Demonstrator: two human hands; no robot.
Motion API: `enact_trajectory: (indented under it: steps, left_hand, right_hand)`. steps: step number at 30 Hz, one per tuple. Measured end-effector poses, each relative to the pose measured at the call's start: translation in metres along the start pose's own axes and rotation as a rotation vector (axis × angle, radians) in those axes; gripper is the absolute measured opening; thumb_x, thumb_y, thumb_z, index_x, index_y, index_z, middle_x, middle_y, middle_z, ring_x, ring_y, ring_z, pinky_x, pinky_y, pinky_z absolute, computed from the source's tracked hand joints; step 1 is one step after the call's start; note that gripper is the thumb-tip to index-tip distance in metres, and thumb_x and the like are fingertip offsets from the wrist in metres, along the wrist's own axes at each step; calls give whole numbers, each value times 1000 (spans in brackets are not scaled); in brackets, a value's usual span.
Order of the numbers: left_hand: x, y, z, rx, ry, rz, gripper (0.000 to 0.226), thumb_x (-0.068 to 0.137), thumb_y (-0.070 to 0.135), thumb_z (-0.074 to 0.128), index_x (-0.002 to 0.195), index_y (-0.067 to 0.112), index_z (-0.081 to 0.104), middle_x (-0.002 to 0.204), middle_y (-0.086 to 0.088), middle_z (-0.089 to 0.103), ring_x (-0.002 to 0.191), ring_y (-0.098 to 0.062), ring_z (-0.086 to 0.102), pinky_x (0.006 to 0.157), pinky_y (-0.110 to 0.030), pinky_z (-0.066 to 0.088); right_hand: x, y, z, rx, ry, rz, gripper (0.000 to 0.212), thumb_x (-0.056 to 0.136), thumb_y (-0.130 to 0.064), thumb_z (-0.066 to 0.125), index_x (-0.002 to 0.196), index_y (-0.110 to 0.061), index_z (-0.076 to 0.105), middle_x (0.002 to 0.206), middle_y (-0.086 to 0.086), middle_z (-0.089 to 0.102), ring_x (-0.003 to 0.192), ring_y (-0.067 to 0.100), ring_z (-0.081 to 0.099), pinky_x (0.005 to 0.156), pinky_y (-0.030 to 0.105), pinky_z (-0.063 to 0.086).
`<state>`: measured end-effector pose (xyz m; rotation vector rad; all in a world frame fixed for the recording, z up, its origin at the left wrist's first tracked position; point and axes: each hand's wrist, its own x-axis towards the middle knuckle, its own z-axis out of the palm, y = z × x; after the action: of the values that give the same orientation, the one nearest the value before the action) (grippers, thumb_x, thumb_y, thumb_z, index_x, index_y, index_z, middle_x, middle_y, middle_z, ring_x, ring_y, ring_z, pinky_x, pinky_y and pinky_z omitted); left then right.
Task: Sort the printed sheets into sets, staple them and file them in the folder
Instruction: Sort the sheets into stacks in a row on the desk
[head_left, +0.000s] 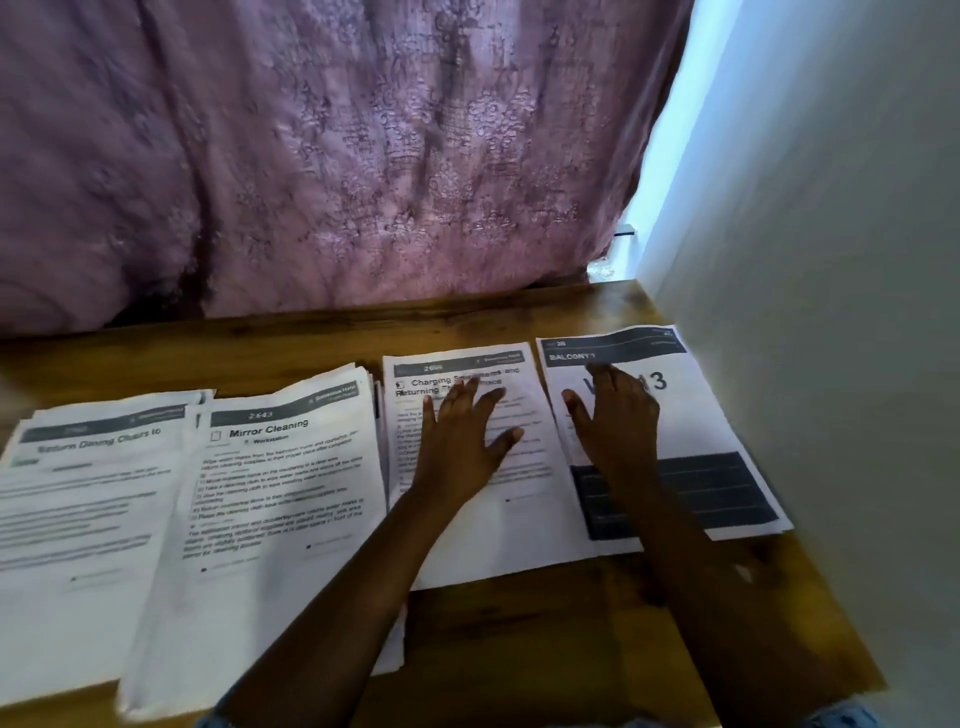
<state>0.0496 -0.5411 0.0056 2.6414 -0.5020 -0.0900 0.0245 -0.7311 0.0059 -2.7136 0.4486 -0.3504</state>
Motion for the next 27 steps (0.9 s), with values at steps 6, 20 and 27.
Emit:
enact_trajectory:
  steps: [6,20,27]
  left_hand:
    - [-57,-92,-55,-28,328,-162,43,92,37,58,132,21,57,143,-6,49,134,-27,42,112,-51,30]
    - [-123,-193,-70,118,157,-309,52,90,49,47,137,27,51,149,-4,42,139,-27,34,110,-57,25]
    - [-129,-201,-70,88,154,-287,60,85,55,36,138,29,48,151,-2,38,141,-24,31,112,-54,24]
  right_hand:
    - [-39,-106,11,351,-185,-197,6,89,-26,62,90,-20,61,92,-4,65,78,8,58,73,23,50]
    - [-62,-186,72,304,-356,12,29,82,-45,67,83,-20,53,76,-8,59,72,11,57,65,24,40]
    - [-70,-198,73,236,-326,52,23,83,-38,68,81,-22,52,77,-7,57,72,11,55,66,25,41]
